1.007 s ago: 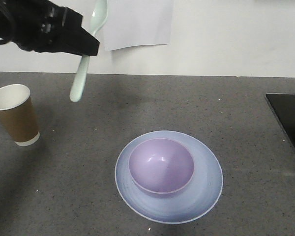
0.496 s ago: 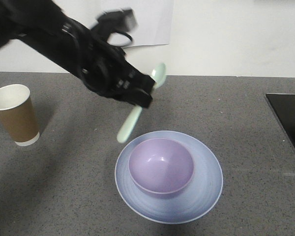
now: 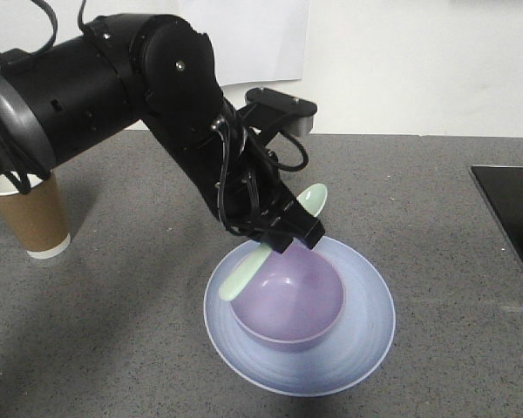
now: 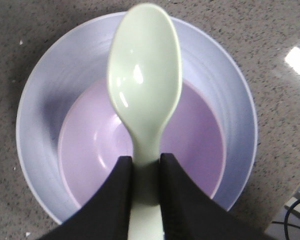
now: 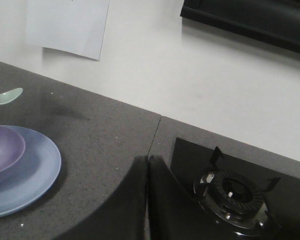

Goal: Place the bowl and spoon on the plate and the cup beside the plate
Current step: 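Lower the pale green spoon into the bowl with the left gripper, then lower the pale green spoon into the lilac bowl with the left gripper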

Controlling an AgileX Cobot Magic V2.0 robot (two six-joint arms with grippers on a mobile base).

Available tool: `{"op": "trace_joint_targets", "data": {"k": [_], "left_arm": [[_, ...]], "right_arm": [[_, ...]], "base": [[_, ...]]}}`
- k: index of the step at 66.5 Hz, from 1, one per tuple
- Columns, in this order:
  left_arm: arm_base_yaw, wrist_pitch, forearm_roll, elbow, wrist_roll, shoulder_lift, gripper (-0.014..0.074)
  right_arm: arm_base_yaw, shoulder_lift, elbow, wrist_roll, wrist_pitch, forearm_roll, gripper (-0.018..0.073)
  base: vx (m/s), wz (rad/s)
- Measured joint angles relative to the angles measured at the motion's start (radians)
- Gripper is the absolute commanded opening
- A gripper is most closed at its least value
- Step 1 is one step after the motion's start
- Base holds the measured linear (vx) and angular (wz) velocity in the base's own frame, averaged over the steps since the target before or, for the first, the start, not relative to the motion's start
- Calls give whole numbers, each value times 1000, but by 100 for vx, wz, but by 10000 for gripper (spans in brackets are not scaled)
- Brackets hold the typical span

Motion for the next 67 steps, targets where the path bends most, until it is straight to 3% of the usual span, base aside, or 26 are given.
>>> {"op": "trace_joint_targets", "data": {"k": [13,44,54,67], "left_arm": [[0,1,-25,72,-3,2,-8],[-1,0,-25,75,-7,2,6],[-1,0,-25,75,-7,2,54],[-1,0,-43,75,-7,2,193]], "right_arm": [[0,0,0,0,8,0,-6],[0,0,0,0,13,1,-6],[0,0,0,0,15,1,-6],[0,0,0,0,15,1,-6]], "base": [[0,0],[0,0],[0,0],[0,0]]}}
